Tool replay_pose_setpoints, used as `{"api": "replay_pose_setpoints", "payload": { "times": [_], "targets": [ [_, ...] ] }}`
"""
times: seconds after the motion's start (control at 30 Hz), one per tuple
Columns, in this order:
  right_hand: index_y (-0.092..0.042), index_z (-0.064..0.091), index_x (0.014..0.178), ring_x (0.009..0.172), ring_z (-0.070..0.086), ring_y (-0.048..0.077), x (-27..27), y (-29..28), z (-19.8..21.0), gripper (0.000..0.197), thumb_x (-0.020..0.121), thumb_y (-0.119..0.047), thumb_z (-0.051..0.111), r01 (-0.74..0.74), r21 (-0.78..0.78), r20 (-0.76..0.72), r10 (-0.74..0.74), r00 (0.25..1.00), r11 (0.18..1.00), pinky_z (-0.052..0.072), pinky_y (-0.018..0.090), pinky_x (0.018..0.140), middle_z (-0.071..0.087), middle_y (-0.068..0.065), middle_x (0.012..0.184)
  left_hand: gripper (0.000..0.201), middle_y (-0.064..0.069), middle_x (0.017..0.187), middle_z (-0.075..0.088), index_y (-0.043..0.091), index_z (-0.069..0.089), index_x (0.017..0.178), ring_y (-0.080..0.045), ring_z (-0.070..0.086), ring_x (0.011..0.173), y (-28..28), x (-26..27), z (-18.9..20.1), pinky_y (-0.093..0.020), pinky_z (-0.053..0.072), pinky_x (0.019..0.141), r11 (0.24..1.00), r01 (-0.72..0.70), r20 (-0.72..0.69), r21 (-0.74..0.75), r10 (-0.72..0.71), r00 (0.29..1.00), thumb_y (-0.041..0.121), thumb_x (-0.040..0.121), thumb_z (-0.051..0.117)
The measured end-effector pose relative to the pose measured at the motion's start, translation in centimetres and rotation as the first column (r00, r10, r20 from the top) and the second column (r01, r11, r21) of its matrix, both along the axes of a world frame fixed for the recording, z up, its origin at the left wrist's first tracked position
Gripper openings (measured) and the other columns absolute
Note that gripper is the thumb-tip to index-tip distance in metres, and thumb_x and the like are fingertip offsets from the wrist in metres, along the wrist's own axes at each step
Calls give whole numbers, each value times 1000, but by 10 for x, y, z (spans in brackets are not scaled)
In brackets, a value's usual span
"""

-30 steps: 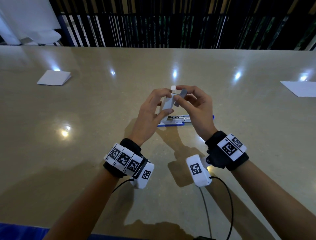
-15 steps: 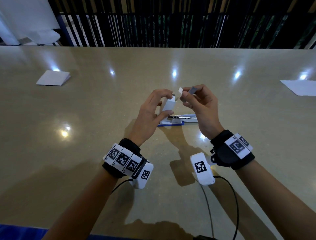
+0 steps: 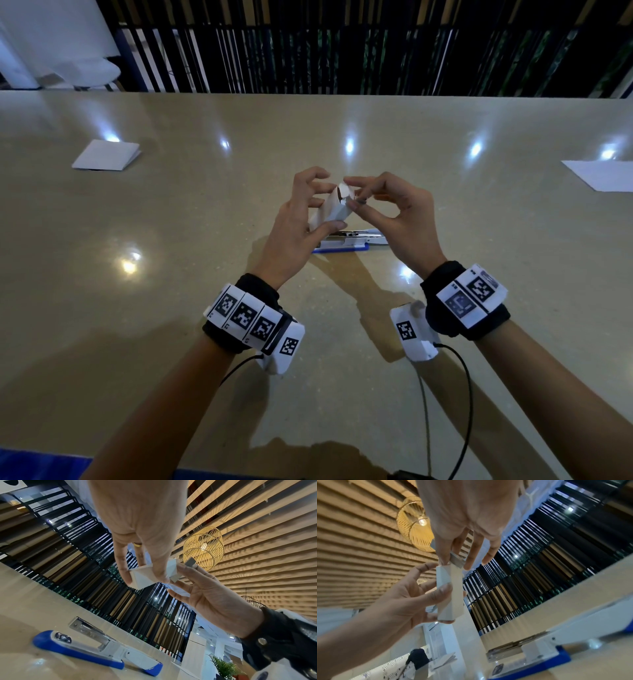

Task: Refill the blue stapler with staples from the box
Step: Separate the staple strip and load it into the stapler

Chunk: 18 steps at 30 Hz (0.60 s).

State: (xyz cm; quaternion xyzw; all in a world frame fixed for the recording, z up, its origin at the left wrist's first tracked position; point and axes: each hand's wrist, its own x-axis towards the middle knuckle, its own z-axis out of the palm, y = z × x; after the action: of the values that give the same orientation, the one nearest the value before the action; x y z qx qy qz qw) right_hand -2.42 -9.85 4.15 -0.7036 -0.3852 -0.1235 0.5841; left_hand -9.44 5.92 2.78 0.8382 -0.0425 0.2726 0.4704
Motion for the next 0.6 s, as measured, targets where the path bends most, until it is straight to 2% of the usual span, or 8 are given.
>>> {"api": "replay_pose_setpoints", "payload": {
  "times": [0.07, 0.1, 0.17, 0.27, 0.43, 0.53, 0.6],
  "targets": [
    [1, 60, 81, 100, 68, 4, 1, 0, 0, 15, 83, -9, 70, 4, -36, 35, -3, 999, 999, 51, 16, 86, 73, 3, 103, 60, 12, 110, 56, 41, 31, 119, -8, 61, 98, 1, 0, -2, -11, 46, 68, 1000, 6, 8, 25, -6, 1000, 19, 82, 73],
    [1, 60, 81, 100, 68, 4, 2, 0, 1, 15, 83, -9, 70, 9, -51, 48, -7, 999, 999, 51, 16, 86, 74, 3, 103, 58, 13, 109, 55, 37, 33, 120, -5, 60, 97, 1, 0, -3, -8, 45, 67, 999, 10, 13, 38, -10, 1000, 18, 83, 73],
    [1, 60, 82, 102, 68, 5, 4, -1, 0, 15, 84, -10, 70, 14, -79, 67, -9, 998, 997, 53, 22, 88, 74, 3, 103, 51, 16, 109, 54, 29, 38, 122, -6, 59, 98, 2, 0, -4, -5, 47, 67, 998, 4, 17, 68, -5, 1000, 19, 84, 71],
    [-1, 60, 84, 105, 67, 7, 5, -1, 0, 12, 85, -10, 68, 6, -98, 72, 1, 997, 995, 54, 29, 91, 74, 4, 104, 38, 17, 114, 51, 16, 48, 119, -12, 58, 107, 2, 1, -6, -7, 47, 73, 990, -8, 38, 143, 3, 999, 20, 87, 67],
    [1, 60, 85, 106, 68, 8, 5, 1, 1, 15, 85, -11, 69, -6, -81, 50, 10, 999, 997, 55, 37, 92, 73, 3, 104, 34, 16, 116, 51, 15, 51, 117, -15, 58, 110, 2, 2, -4, -9, 47, 74, 990, -5, 68, 144, -5, 998, 17, 87, 67],
    [-1, 61, 86, 106, 68, 12, 4, 2, 1, 11, 85, -10, 68, -32, -57, 20, 33, 999, 998, 55, 42, 92, 73, 7, 102, 33, 28, 110, 49, 16, 53, 116, -9, 56, 106, 2, 1, -2, -12, 48, 74, 992, -5, 84, 126, -5, 996, 16, 87, 68],
    [-6, 61, 86, 106, 68, 15, 4, 2, 3, 8, 85, -9, 68, -55, -31, -2, 55, 998, 998, 55, 44, 92, 73, 7, 100, 32, 31, 108, 48, 18, 54, 114, -9, 56, 103, 2, 1, -2, -12, 46, 72, 993, -6, 96, 115, -5, 995, 15, 86, 69]
  ]
}}
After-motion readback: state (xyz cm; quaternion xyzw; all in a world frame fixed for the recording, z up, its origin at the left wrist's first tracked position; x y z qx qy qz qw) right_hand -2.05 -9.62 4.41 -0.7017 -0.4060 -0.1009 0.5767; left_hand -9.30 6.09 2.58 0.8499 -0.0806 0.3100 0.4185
